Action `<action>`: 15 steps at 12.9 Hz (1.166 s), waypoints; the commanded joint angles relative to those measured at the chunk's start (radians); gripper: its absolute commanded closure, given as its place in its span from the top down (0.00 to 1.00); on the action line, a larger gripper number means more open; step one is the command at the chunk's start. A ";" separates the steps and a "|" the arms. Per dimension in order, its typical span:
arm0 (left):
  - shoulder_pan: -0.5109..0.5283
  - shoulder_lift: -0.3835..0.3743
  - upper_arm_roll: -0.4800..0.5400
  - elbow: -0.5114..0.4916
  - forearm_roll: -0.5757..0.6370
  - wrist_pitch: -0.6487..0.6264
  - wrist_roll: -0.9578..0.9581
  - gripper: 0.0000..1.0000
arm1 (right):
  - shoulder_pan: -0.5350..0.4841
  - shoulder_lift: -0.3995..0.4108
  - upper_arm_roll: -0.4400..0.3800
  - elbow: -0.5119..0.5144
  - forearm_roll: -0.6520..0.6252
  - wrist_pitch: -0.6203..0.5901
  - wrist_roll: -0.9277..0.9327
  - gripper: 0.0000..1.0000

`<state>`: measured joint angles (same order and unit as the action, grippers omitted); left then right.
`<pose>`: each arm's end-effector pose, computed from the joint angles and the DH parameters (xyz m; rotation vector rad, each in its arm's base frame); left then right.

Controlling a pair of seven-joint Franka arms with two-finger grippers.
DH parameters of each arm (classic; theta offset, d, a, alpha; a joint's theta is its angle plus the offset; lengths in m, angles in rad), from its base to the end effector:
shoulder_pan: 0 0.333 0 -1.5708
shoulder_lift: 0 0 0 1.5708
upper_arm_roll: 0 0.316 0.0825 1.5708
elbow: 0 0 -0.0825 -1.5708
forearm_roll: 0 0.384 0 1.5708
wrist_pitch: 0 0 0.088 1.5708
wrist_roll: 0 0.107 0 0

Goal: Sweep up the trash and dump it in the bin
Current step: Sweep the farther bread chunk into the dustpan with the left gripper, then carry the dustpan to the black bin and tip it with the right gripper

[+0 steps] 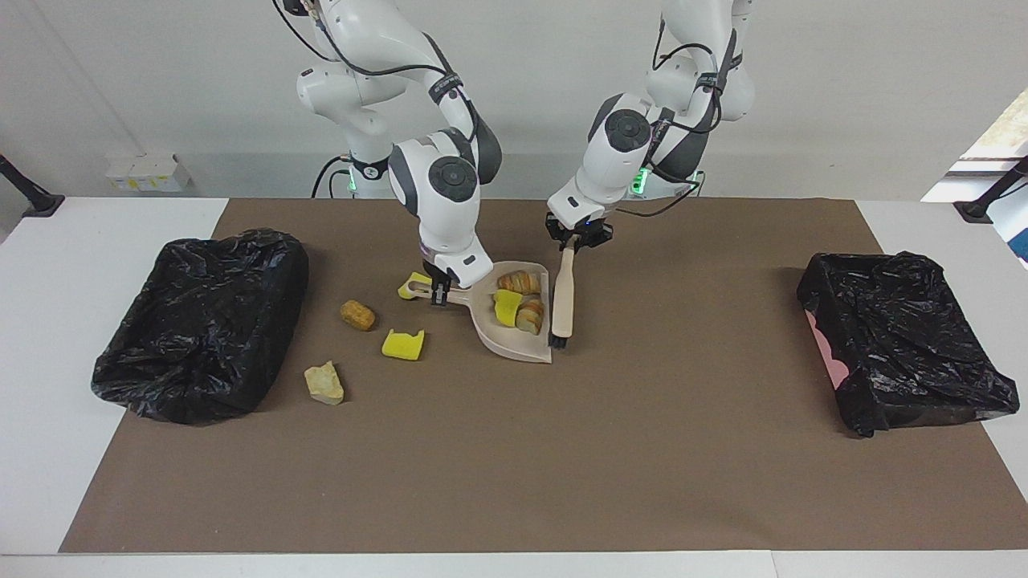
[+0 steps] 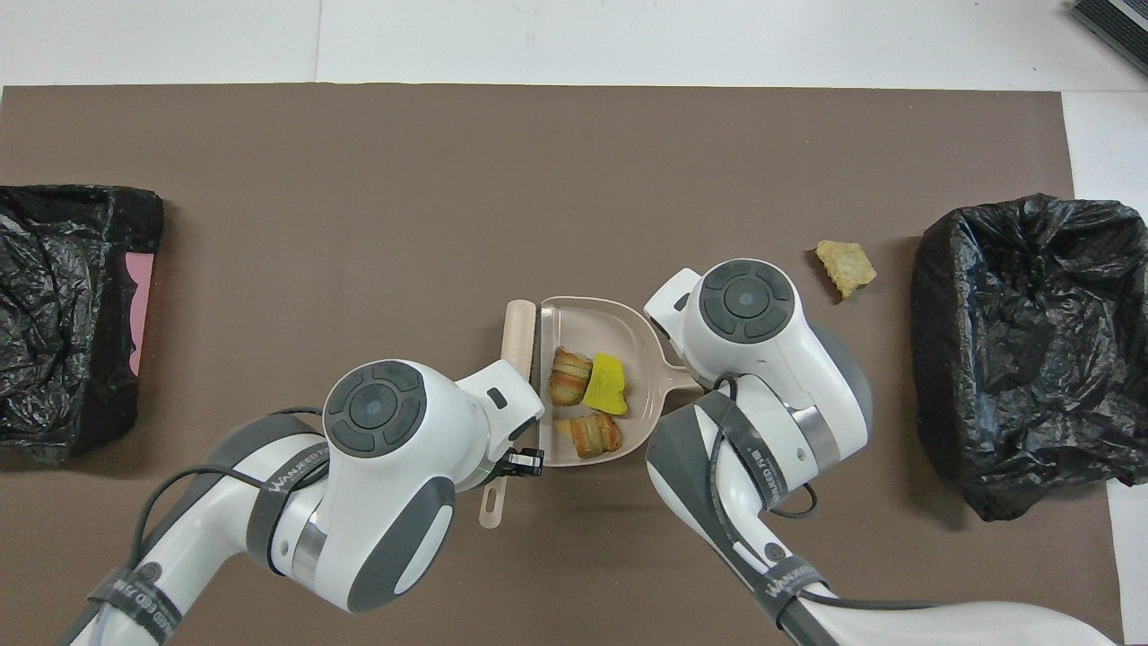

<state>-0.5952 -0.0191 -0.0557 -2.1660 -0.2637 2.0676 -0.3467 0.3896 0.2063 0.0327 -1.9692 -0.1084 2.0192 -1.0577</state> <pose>0.4083 -0.3281 0.3984 2.9592 -0.2502 -0.2641 0.5307 0.2310 0.3559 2.2284 2.1489 -0.2720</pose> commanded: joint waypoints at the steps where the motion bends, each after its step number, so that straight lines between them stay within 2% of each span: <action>1: 0.047 -0.036 0.005 0.037 -0.015 -0.119 -0.031 0.00 | -0.058 0.005 0.009 0.022 0.045 0.010 -0.109 0.00; 4: 0.031 -0.082 -0.006 -0.012 -0.003 -0.149 -0.174 0.00 | -0.124 -0.001 0.010 0.064 0.064 -0.002 -0.228 0.00; 6: -0.033 -0.139 -0.010 -0.085 -0.003 -0.132 -0.211 0.00 | -0.162 -0.004 0.010 0.098 0.065 -0.010 -0.292 0.00; 9: -0.127 -0.225 -0.021 -0.216 -0.002 -0.028 -0.266 0.00 | -0.216 -0.008 0.010 0.160 0.065 -0.052 -0.341 0.00; 11: -0.195 -0.252 -0.061 -0.271 -0.002 -0.005 -0.357 0.00 | -0.253 -0.008 0.004 0.196 0.064 -0.086 -0.381 0.00; 15: -0.210 -0.263 -0.205 -0.362 -0.002 0.124 -0.514 0.00 | -0.354 -0.008 0.006 0.237 0.064 -0.123 -0.458 0.00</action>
<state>-0.7937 -0.2441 -0.2266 -2.4688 -0.2636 2.1365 -0.8081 0.0792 0.2029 0.0287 -1.7570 -0.0642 1.9268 -1.4651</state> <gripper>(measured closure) 0.744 0.687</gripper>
